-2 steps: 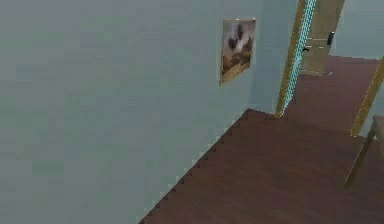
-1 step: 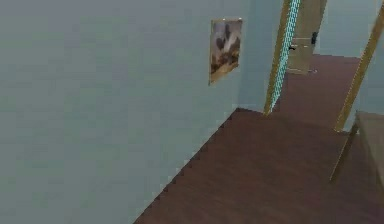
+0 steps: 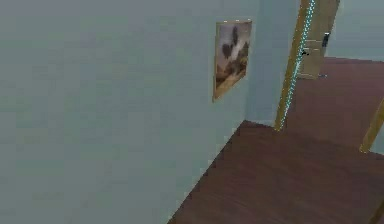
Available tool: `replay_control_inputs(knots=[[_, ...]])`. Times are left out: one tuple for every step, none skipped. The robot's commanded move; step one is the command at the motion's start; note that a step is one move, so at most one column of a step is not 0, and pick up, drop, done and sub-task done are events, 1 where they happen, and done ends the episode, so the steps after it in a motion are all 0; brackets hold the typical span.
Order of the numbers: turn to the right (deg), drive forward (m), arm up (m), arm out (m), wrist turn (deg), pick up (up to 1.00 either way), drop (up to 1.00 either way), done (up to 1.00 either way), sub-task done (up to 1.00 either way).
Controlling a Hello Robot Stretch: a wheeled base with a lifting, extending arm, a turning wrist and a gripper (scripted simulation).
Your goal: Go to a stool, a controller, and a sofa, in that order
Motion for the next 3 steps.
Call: replay_control_inputs(knots=[[27.0,0.00,0.00,0.00,0.0,0.00,0.00,0.00,0.00],[0.0,0.30,0.00,0.00,0.0,0.00,0.00,0.00,0.00],[12.0,0.00,0.00,0.00,0.0,0.00,0.00,0.00,0.00]])
